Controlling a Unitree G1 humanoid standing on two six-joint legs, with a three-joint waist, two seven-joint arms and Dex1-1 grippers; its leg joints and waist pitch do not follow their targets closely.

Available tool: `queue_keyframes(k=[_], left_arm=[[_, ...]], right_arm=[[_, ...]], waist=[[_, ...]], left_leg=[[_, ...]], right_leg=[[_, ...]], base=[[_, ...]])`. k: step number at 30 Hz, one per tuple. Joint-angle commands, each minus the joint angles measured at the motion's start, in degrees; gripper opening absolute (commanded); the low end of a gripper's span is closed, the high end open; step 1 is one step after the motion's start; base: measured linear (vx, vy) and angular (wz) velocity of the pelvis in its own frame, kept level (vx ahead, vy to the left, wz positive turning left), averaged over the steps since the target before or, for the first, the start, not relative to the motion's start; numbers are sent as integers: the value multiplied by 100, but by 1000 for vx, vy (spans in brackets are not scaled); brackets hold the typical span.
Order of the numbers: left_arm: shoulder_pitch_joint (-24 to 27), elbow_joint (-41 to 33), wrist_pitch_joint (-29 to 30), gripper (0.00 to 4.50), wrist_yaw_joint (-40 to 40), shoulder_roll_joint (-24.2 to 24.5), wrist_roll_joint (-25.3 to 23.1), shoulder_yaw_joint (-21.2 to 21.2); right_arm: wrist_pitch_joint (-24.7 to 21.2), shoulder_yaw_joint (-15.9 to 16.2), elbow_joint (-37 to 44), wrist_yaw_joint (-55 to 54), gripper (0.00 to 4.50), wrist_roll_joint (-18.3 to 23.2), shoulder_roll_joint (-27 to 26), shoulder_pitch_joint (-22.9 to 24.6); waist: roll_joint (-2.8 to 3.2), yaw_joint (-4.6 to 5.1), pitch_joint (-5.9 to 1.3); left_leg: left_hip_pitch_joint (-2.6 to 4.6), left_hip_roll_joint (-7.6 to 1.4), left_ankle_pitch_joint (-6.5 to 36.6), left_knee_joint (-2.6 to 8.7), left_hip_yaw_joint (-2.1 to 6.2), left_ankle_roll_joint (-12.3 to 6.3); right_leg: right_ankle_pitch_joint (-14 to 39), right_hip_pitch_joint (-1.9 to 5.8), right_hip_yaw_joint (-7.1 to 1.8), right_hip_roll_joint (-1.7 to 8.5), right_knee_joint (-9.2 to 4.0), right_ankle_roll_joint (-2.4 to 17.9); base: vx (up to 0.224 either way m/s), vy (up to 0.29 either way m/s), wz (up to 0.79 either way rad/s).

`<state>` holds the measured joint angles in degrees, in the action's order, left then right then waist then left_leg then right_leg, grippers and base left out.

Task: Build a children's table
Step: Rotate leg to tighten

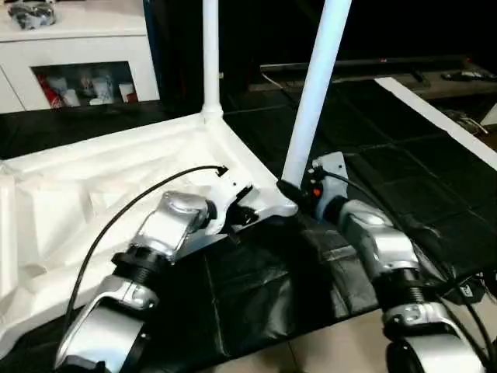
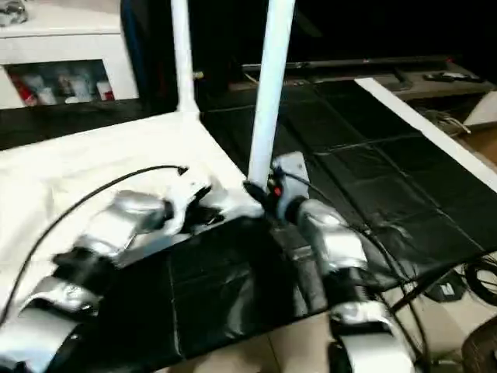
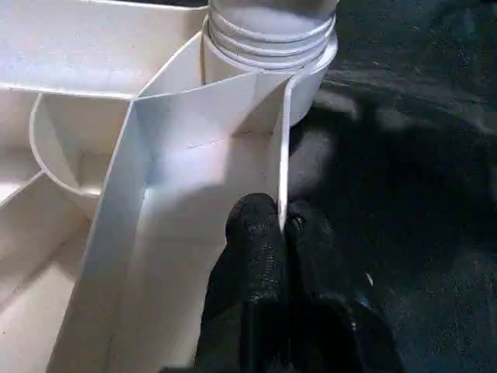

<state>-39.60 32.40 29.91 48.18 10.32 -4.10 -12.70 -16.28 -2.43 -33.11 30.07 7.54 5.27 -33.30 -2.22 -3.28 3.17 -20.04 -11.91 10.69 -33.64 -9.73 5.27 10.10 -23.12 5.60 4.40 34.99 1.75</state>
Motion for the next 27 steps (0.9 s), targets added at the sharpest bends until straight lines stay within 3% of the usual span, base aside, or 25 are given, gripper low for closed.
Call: queue_keyframes(k=[1,3,5,7,12,14,18,24,27], left_arm=[[-264,-191,-30,0,-106,-368,232,-29],[-244,-247,33,0,-129,-382,190,-7],[-183,-297,-43,0,-62,-289,131,-59],[-128,-339,-67,0,-16,-191,96,-88],[-23,-331,-414,0,285,152,75,-161],[53,-340,-904,0,613,412,-15,-327],[122,-337,-966,0,961,632,-9,-378],[234,-479,-1526,0,1976,1104,212,-536],[274,-627,-1647,0,2525,1307,357,-640]], right_arm=[[-263,481,-104,170,201,-22,-416,118],[-202,469,-90,52,201,-83,-447,127],[-75,432,-41,83,255,-21,-467,141],[-50,444,62,147,268,29,-463,175],[50,472,262,534,309,104,-267,273],[169,495,307,853,341,109,-33,312],[371,537,273,1273,362,29,310,320],[671,611,329,2583,417,202,930,329],[687,705,446,3318,417,381,1145,356]], waist=[[18,-30,-387],[43,-26,-375],[34,-19,-371],[41,-21,-370],[55,4,-396],[62,-10,-392],[48,-31,-383],[52,-82,-385],[41,-134,-383]], left_leg=[[-19,-105,865,367,10,-227],[-15,-103,916,372,10,-204],[-10,-95,1022,375,10,-191],[-12,-101,1058,381,14,-191],[-32,-114,934,384,24,-219],[-25,-112,938,382,25,-273],[-11,-126,924,378,10,-267],[3,-150,982,380,11,-301],[9,-149,977,376,1,-320]], right_leg=[[1514,336,-307,379,-476,921],[1580,330,-311,387,-488,913],[1771,332,-305,388,-519,853],[1795,326,-310,387,-524,829],[1311,354,-321,381,-459,958],[1274,354,-318,387,-468,977],[1294,346,-321,391,-456,1023],[1154,340,-331,408,-430,1136],[1151,342,-334,405,-415,1166]], base=[[0,0,0],[0,0,0],[0,0,0],[0,0,0],[0,0,0],[0,0,0],[0,0,0],[0,0,0],[0,0,0]])
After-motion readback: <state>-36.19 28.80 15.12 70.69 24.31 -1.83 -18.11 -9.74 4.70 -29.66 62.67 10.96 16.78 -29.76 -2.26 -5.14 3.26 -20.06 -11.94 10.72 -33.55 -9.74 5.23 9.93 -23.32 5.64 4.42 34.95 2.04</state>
